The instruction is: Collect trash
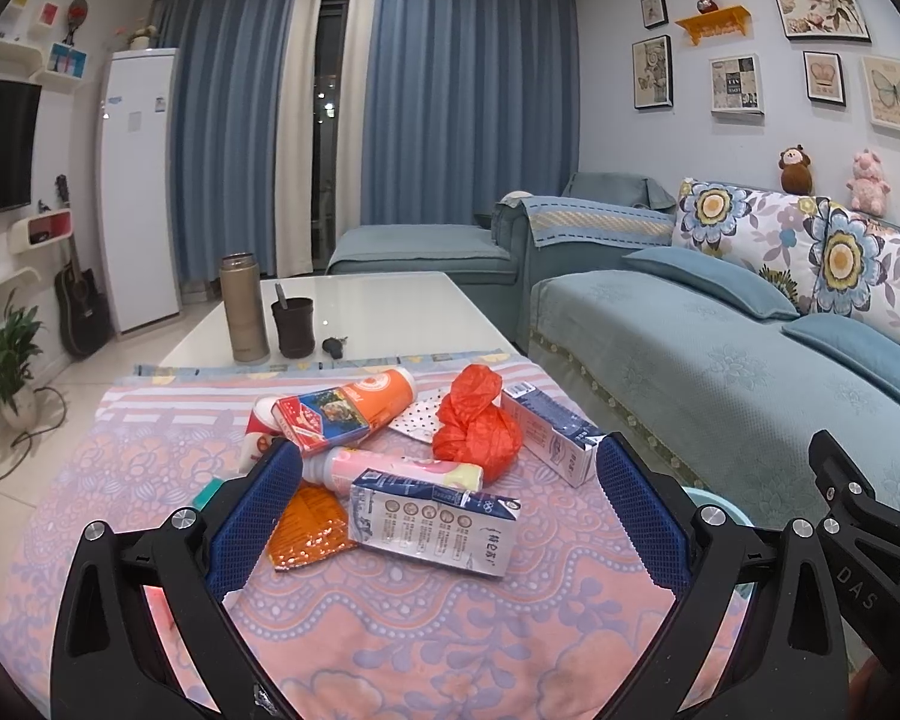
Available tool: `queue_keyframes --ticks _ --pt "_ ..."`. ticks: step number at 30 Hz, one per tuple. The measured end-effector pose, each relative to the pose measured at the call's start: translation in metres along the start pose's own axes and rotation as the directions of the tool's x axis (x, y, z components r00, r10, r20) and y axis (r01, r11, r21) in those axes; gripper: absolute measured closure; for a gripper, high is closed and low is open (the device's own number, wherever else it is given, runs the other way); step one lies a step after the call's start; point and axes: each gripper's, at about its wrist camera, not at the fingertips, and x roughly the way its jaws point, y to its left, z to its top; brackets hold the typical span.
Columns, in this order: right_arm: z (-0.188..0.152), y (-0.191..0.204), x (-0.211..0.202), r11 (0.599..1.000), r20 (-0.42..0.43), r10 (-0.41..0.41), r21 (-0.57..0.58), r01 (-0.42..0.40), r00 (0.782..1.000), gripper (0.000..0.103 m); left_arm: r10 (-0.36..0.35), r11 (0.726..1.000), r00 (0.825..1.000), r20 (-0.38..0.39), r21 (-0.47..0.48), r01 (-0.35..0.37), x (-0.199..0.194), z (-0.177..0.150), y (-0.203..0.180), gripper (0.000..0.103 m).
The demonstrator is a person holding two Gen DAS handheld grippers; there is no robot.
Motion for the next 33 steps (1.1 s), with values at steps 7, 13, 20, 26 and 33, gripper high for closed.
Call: queue_keyframes --ticks 7,13,20,26,33 --pt "-0.0002 0.0001 -0.0001 1.000 0.001 -0.001 0.000 0.001 1.000 0.008 -0.001 1.000 1.000 0.000 0.000 0.001 0.0000 -0.0001 0.0000 0.008" --pt "-0.0002 -0.0005 0.0005 1.000 -0.001 0.001 0.001 -0.001 1.000 0.008 -0.001 1.000 1.000 0.001 -0.001 0.001 -0.0003 -0.0001 0.0007 0.008" --pt "-0.0008 0.0016 0.0020 1.000 -0.005 0.005 0.002 -0.005 1.000 0.008 -0.001 1.000 1.000 0.001 -0.002 0.001 -0.0002 -0.0003 0.0007 0.008" --pt "-0.0011 0.0029 0.0045 1.000 -0.013 0.011 0.007 -0.011 1.000 0.008 -0.001 1.000 1.000 0.000 -0.002 0.001 -0.0001 -0.0005 0.0009 0.008" --pt "-0.0017 0.0044 0.0069 1.000 -0.020 0.012 0.008 -0.012 1.000 0.008 -0.001 1.000 1.000 -0.003 -0.008 0.001 0.0003 -0.0004 0.0020 0.008"
